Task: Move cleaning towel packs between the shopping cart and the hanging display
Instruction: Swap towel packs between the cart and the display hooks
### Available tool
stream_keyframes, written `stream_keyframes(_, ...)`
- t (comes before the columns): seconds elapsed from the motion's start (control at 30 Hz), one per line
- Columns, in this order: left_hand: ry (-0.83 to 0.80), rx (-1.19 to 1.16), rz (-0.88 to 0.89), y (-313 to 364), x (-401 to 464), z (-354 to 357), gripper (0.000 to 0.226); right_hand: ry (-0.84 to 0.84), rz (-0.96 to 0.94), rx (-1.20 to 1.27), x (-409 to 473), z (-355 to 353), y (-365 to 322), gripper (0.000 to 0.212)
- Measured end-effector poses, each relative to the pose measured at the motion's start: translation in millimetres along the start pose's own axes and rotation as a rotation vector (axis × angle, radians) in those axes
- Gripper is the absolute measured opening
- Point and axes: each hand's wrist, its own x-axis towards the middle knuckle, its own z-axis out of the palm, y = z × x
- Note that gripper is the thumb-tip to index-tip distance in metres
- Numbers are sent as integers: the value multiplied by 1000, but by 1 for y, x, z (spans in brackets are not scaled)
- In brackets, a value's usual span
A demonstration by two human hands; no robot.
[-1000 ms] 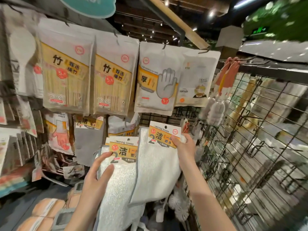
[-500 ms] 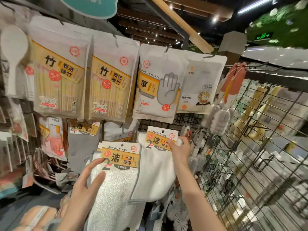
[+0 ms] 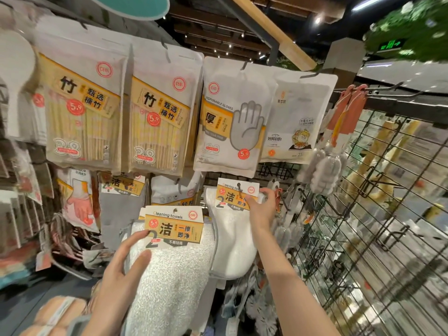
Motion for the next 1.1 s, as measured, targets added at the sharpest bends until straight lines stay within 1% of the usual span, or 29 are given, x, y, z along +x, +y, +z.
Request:
stream_keyframes(0.17,11,-55,-16,7,1,-2,32,-12,-68,-89,10,5,-3,30)
stream_keyframes(0.23,16,-71,-13,10,0,-2,34,-37,-86,-73,11,3,-3,28)
stream_keyframes(0.33,10,-91,7,13,-2,0,36,-105,-103,-46,11,-5,1,28)
stream_keyframes(0.47,-10,-152,24,19,-7,6,34,-185,-158,-152,-4,-23,4,35)
stream_keyframes(0.5,-11,-158,34,19,-8,8,34,-205,-176,-156,-12,-28,2,34)
stream_keyframes(0.57,-12,-163,43,21,-11,11,33,-299,-184,-119,-32,-36,-6,24)
stream_keyframes(0.63,-13,-172,48,21,-13,13,33,-456,-158,-79,-56,-38,-16,20)
stream_keyframes(0.7,-22,-177,52,23,-16,16,33,-597,-130,-72,-80,-40,-27,27)
stream_keyframes(0.77,-23,-183,57,23,-18,18,33,-676,-133,-67,-101,-41,-36,35)
stream_keyframes(0.83,-18,-187,59,24,-21,19,33,-682,-149,-73,-118,-42,-43,40)
stream_keyframes(1.0,1,-213,29,24,-29,20,43,-577,-192,-76,-145,-49,-49,56)
stream_keyframes(1.1,9,-280,2,27,-35,23,56,-566,-157,-12,-158,-53,-49,52)
